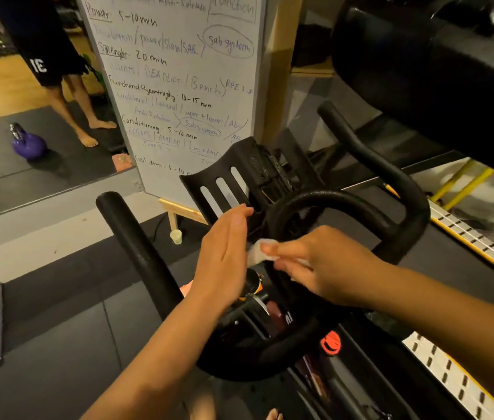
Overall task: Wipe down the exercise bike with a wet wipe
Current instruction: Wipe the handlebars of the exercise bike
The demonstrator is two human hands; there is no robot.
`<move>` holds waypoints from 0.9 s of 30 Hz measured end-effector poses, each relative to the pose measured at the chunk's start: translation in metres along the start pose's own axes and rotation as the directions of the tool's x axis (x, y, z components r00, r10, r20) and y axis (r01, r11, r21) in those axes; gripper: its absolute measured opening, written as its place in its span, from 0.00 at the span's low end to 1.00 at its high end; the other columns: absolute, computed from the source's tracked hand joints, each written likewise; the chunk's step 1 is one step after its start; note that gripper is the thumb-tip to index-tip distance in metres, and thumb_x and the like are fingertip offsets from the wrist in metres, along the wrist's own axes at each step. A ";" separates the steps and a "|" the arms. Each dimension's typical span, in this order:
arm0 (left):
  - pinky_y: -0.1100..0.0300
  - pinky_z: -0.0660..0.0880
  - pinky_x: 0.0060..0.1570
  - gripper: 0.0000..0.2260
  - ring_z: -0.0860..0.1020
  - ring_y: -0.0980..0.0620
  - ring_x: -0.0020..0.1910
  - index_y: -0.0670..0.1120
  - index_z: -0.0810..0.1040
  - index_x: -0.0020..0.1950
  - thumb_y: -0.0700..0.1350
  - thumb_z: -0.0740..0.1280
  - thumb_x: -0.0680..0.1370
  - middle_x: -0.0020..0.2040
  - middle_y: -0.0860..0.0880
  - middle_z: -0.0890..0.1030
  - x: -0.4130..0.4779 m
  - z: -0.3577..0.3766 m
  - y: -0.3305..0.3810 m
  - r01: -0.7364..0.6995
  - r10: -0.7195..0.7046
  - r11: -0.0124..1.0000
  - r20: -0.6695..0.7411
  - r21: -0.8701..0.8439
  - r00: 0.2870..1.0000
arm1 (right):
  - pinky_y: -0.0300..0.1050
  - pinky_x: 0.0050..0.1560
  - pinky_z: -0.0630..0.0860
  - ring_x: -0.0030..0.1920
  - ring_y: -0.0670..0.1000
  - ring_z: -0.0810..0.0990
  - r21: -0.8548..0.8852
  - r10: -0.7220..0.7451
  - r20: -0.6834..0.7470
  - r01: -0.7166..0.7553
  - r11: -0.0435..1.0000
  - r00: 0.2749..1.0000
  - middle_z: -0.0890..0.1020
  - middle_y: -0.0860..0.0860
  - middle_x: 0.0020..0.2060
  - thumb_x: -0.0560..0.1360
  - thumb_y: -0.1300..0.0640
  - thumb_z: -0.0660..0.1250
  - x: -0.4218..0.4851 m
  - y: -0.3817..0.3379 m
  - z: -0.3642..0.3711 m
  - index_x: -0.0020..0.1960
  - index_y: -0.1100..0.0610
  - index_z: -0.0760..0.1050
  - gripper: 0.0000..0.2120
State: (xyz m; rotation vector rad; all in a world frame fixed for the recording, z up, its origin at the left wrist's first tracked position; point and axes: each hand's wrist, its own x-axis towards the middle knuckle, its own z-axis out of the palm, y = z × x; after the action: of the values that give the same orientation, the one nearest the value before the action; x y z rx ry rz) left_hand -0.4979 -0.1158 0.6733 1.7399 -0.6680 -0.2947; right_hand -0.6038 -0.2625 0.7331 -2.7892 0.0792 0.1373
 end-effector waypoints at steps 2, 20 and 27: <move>0.49 0.71 0.67 0.25 0.72 0.59 0.67 0.54 0.75 0.67 0.62 0.46 0.80 0.66 0.55 0.76 0.002 0.001 -0.002 -0.035 0.035 0.999 0.001 0.018 0.999 | 0.40 0.41 0.72 0.37 0.43 0.76 -0.001 -0.045 0.155 0.046 0.999 0.987 0.80 0.45 0.40 0.80 0.44 0.59 -0.019 0.005 -0.006 0.69 0.32 0.66 0.18; 0.80 0.58 0.62 0.21 0.67 0.69 0.65 0.54 0.70 0.71 0.53 0.46 0.83 0.67 0.57 0.72 0.050 0.035 0.048 -0.252 0.242 0.960 0.088 0.126 0.966 | 0.46 0.38 0.69 0.46 0.61 0.81 -0.112 0.200 -0.383 -0.260 0.959 0.902 0.83 0.55 0.44 0.77 0.54 0.61 0.044 0.037 -0.013 0.54 0.50 0.79 0.09; 0.58 0.73 0.60 0.19 0.77 0.53 0.60 0.50 0.72 0.72 0.53 0.58 0.82 0.65 0.52 0.78 0.039 0.045 0.037 -0.288 0.200 0.887 0.262 0.360 0.944 | 0.49 0.44 0.76 0.46 0.59 0.79 -0.023 0.596 -0.407 -0.660 0.751 0.692 0.79 0.52 0.46 0.76 0.53 0.60 -0.003 0.099 -0.032 0.50 0.45 0.79 0.10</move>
State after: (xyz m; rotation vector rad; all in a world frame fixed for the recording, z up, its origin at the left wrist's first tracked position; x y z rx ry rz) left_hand -0.5006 -0.1802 0.7015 1.9929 -1.1651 -0.1819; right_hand -0.6114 -0.3660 0.7304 -2.7791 1.1896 -0.2483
